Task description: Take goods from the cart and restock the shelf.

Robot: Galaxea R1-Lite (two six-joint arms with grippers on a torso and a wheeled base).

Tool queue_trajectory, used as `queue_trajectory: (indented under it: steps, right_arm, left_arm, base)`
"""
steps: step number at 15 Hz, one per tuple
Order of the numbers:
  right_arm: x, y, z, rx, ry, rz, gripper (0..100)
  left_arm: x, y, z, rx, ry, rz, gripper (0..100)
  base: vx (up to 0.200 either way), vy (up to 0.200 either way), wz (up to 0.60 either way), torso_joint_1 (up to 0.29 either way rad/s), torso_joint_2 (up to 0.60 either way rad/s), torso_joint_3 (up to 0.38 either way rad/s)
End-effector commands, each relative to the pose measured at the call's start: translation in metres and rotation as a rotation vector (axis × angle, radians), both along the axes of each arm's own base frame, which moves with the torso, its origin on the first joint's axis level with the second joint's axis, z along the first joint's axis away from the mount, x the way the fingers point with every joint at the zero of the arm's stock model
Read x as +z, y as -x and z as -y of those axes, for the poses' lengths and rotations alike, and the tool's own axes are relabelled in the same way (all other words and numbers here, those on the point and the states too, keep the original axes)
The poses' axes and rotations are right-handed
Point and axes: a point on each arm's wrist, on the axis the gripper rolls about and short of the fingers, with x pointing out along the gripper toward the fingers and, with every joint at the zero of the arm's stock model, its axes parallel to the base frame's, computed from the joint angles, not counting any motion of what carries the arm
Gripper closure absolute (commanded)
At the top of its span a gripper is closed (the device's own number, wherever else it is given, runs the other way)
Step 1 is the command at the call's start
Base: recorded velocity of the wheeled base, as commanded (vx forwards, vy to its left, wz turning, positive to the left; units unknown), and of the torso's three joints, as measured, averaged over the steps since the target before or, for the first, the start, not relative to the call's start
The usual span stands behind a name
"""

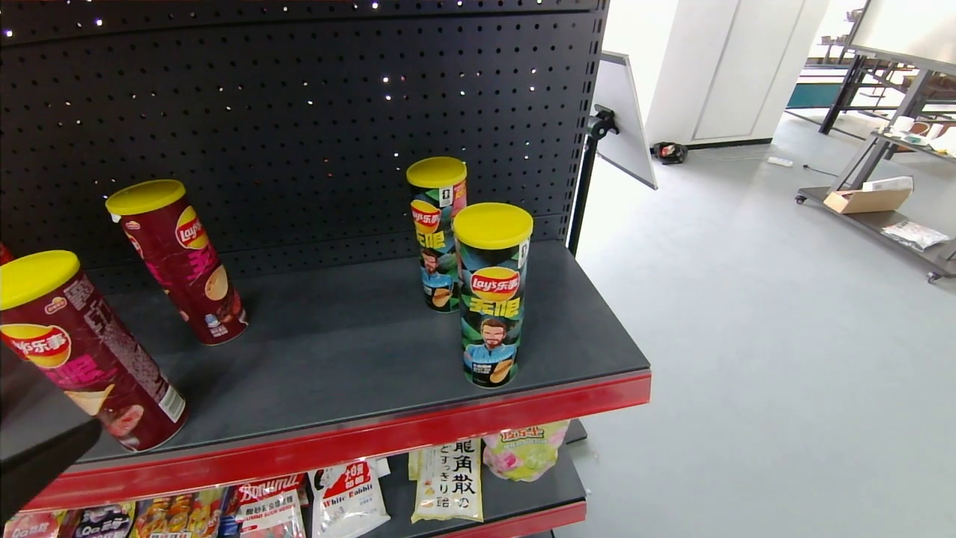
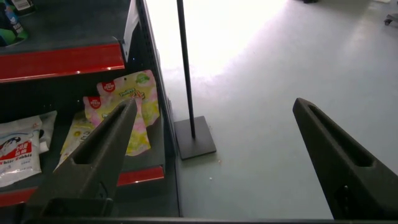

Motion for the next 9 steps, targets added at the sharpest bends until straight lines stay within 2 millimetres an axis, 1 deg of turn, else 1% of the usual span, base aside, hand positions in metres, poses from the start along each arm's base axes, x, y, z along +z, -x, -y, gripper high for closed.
queue_trajectory:
  steps: [1, 3, 4, 6, 7, 8, 9]
  right_arm:
    - [0.0, 0.0, 0.0, 0.001, 0.0, 0.001, 0]
    - [0.0, 0.0, 0.0, 0.001, 0.0, 0.001, 0]
    - [0.0, 0.0, 0.0, 0.001, -0.002, 0.001, 0]
    - [0.0, 0.0, 0.0, 0.001, 0.0, 0.001, 0]
    - [0.001, 0.0, 0.0, 0.001, 0.0, 0.004, 0]
    - [0.0, 0.0, 0.0, 0.001, 0.0, 0.002, 0]
    - [0.0, 0.0, 0.0, 0.001, 0.0, 0.001, 0]
  left_arm:
    - [-0.04, 0.053, -0.007, 0.181, 0.087, 0.071, 0]
    - [-0.056, 0.058, -0.007, 0.227, 0.104, 0.063, 0]
    - [-0.069, 0.063, -0.007, 0.228, 0.132, 0.066, 0]
    - [-0.089, 0.07, -0.006, 0.174, 0.181, 0.102, 0]
    - [-0.114, 0.075, -0.005, 0.119, 0.199, 0.164, 0]
    - [-0.124, 0.076, -0.005, 0.116, 0.201, 0.179, 0]
    - [-0.142, 0.078, -0.005, 0.117, 0.197, 0.2, 0]
  base:
    - [0.0, 0.0, 0.0, 0.0, 0.0, 0.0]
    - [0.0, 0.0, 0.0, 0.0, 0.0, 0.0]
    - [0.0, 0.0, 0.0, 0.0, 0.0, 0.0]
    - [0.0, 0.0, 0.0, 0.0, 0.0, 0.0]
    - [0.0, 0.0, 0.0, 0.0, 0.0, 0.0]
    - [0.0, 0.0, 0.0, 0.0, 0.0, 0.0]
    - [0.0, 0.0, 0.0, 0.0, 0.0, 0.0]
